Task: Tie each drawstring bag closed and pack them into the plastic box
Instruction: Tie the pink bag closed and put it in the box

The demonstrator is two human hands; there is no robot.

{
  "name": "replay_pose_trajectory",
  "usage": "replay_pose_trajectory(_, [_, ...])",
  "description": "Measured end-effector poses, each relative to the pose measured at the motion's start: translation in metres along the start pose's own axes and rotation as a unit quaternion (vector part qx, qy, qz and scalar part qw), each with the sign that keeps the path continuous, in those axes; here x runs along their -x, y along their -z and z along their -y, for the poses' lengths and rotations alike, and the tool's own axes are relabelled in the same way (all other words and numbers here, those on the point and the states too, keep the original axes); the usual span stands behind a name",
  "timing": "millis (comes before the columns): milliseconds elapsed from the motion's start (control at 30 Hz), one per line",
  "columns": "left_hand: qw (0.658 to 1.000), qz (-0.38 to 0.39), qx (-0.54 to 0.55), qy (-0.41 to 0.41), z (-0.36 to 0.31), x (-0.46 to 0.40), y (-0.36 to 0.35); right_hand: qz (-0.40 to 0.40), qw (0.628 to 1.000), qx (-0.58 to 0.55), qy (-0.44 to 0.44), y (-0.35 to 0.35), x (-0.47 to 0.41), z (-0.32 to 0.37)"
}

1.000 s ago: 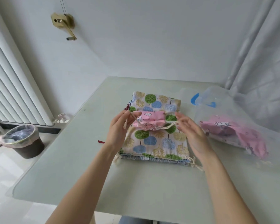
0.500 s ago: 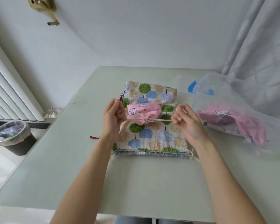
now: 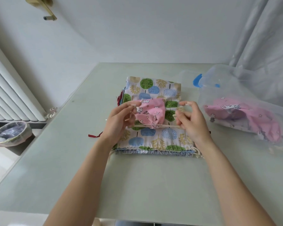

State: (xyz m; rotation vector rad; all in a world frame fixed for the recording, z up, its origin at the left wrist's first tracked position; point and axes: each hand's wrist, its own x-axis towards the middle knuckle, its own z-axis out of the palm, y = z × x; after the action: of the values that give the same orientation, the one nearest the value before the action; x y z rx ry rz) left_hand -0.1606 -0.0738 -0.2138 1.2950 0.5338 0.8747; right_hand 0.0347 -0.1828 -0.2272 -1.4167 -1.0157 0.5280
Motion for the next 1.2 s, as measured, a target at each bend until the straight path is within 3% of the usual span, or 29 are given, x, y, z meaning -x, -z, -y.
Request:
replay_pose_trajectory(200, [0.998,-0.047,-0.046,-0.018,0.0,0.002,0.003,0.014,1.0,0.017,0.017,-0.001,0.003,0.002])
replay_pose_trajectory(500, [0.991,0.041,-0.093,-0.091,-0.003,0.013,-0.033,0.05,0.998,-0.01,0.039,-0.016,0.01,0.034])
replay_pose_trajectory(600, [0.989,-0.007,-0.092,-0.115,-0.007,0.012,-0.033,0.104,0.994,-0.014,0.027,-0.024,0.019,0.039])
replay_pose_trajectory(733, [0.983,-0.045,-0.108,-0.14,-0.01,0.013,-0.032,0.093,0.996,0.009,0.015,-0.03,0.02,0.033])
replay_pose_trajectory(1000, [0.979,0.013,-0.121,-0.161,-0.011,0.02,-0.041,0.131,0.988,0.073,0.041,-0.04,0.024,0.033])
replay_pose_trajectory(1067, [0.977,0.012,-0.147,-0.153,-0.008,0.018,-0.038,0.127,0.988,0.068,0.05,-0.037,0.023,0.034])
replay_pose_trajectory(1200, [0.976,0.062,-0.203,-0.057,-0.003,0.016,-0.032,0.109,0.994,0.005,0.019,-0.028,0.021,0.034])
